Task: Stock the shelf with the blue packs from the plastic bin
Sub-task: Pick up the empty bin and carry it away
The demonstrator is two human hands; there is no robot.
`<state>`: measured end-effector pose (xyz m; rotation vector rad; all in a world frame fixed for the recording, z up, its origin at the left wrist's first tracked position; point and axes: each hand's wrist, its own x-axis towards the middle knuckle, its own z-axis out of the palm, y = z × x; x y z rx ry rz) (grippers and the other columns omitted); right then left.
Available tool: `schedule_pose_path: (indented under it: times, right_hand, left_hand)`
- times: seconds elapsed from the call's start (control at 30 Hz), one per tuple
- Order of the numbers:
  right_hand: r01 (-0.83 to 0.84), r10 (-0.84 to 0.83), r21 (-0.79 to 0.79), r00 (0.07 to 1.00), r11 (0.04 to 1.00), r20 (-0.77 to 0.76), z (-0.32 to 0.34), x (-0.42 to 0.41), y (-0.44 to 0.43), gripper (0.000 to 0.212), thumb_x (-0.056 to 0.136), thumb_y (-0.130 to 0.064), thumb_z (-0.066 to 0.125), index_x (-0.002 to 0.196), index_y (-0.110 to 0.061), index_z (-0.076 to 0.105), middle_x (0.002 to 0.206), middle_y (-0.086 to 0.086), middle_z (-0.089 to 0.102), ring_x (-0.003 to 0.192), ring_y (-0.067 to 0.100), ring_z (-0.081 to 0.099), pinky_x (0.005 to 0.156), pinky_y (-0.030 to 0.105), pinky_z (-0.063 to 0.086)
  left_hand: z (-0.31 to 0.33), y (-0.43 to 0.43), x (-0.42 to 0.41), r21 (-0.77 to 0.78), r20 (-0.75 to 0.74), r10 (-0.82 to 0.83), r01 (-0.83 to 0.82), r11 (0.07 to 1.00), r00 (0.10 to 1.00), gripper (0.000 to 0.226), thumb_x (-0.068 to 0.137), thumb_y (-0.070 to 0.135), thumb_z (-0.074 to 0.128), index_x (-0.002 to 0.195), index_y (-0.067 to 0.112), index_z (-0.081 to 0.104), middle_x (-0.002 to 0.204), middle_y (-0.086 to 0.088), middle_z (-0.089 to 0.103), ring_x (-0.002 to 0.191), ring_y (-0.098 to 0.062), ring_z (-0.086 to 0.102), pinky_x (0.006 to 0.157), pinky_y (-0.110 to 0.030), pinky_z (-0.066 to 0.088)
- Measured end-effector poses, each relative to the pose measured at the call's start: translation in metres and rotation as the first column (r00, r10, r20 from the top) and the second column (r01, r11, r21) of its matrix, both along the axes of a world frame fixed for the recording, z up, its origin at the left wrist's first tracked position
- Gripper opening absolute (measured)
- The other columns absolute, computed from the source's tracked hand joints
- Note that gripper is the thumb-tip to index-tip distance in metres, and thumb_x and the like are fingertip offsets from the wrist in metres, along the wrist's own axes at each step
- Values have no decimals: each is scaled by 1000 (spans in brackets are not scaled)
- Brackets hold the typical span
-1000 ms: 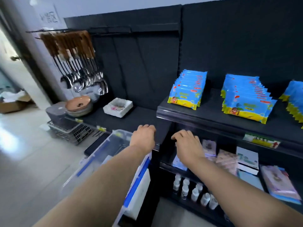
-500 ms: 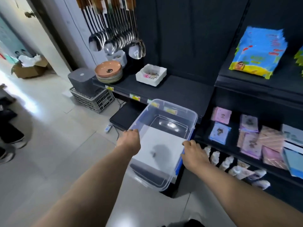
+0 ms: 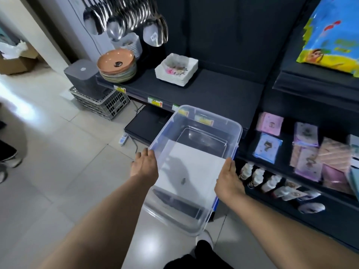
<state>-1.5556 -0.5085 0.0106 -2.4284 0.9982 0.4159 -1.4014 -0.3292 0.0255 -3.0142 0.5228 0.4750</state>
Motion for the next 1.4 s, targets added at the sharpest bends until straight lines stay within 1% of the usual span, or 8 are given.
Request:
schedule_pose_path:
  times: [0.13,0.3,0.47,0.67,0.87,1.03,1.23,1.4]
  right_hand:
    - [103,-102,12,993,995,-65,-11,2,3,82,89,0,42,145,3,-17,157,18,-8,129,32,42,91,33,43]
    - [278,-269,72,957,958,-110,-24,12,7,76,92,-6,42,146,1,-12,137,21,46,116,35,53,91,37,44]
    - [392,-387,91,920,916,-67,-9,22,33,67,92,-3,42,148,-6,5,134,18,49,114,34,54,80,31,41]
    - [318,-325,160,946,935,18,23,49,92,70,89,4,37,150,-7,5,123,21,54,78,29,54,61,29,42]
    - [240,-246,128,969,962,35,31,96,173,62,89,0,39,147,-8,17,133,18,50,109,38,55,78,33,44]
    - [122,-130,157,990,980,45,32,144,245,51,93,-5,40,142,-5,25,136,18,47,118,37,50,91,35,42]
    - [-1,-6,164,999,986,45,31,208,311,40,95,-8,34,134,-4,31,135,16,46,118,36,49,92,37,40]
    - [-108,94,195,992,975,79,29,271,347,42,86,-7,41,127,-4,39,127,17,51,105,34,54,85,36,48]
  left_hand:
    - [-18,4,15,-28,-100,139,-143,989,985,50,87,2,44,135,5,30,135,-14,42,124,-35,42,100,-46,40]
    - [-38,18,30,-92,-169,144,-161,983,975,42,86,2,44,128,4,35,127,-20,47,119,-39,48,99,-45,41]
    - [-31,41,41,-186,-262,249,-302,935,932,37,86,11,48,122,4,44,122,-20,49,114,-40,49,96,-44,43]
    - [-7,118,58,-229,-272,316,-381,896,909,36,84,9,45,120,6,46,119,-20,51,113,-40,48,94,-43,45]
    - [19,225,73,-288,-270,441,-508,812,856,31,88,11,44,118,7,51,116,-21,56,108,-39,54,93,-41,49]
    - [33,314,82,-345,-256,598,-650,677,759,24,91,13,43,111,9,56,107,-18,59,94,-35,57,69,-36,48]
    - [41,389,103,-369,-198,758,-763,530,622,23,95,13,39,109,6,55,101,-16,55,90,-34,54,75,-37,47]
    - [36,431,145,-404,-188,813,-797,448,552,26,96,17,41,114,7,57,118,-20,59,105,-38,57,90,-41,50]
